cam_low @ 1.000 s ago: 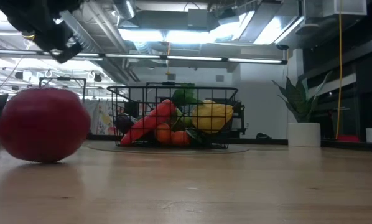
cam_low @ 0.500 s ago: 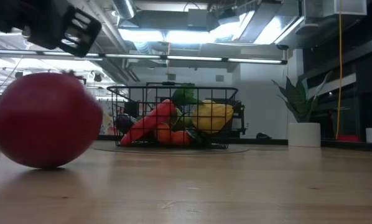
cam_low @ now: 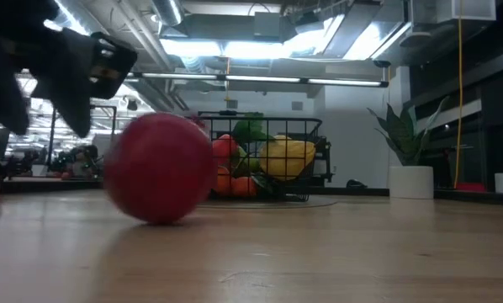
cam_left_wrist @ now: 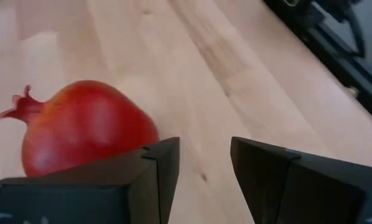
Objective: Build produce basket
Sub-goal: Put the red pomegranate into the black wire basket
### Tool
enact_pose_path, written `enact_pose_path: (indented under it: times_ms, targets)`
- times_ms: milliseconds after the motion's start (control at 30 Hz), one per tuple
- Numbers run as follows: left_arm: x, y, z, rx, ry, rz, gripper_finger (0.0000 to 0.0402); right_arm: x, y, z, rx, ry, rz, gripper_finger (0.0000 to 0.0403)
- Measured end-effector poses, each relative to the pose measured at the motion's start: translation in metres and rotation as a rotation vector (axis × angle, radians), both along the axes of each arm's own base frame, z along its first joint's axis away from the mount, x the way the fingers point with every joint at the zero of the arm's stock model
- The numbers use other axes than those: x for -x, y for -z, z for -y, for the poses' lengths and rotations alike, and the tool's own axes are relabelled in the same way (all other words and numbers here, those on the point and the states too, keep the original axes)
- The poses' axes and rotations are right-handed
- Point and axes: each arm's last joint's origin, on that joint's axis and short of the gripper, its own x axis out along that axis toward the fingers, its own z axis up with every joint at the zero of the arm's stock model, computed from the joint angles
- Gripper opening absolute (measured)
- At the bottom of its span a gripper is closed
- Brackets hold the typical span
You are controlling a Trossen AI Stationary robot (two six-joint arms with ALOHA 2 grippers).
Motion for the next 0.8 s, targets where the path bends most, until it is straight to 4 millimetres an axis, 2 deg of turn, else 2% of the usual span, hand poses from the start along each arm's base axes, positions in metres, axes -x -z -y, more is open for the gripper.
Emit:
enact_pose_path:
  times_ms: [233, 433, 667, 800]
  targets:
    - [0.004, -0.003, -0.006, -0.087, -0.087, 0.012, 0.0133, 0.001, -0.001, -0.006, -0.080, 0.012, 0.022, 0.0124]
    - [0.005, -0.004, -0.033, -0.192, -0.206, -0.076, 0.0133, 0.006, -0.001, -0.012, -0.198, 0.083, 0.036, 0.0124]
    - [0.014, -0.008, -0.059, -0.260, -0.329, -0.186, 0.0133, 0.002, -0.003, 0.001, -0.061, 0.245, 0.144, 0.0124]
    - [0.016, -0.011, -0.067, -0.270, -0.348, -0.212, 0.0133, -0.006, 0.003, 0.015, 0.000, 0.296, 0.121, 0.0124]
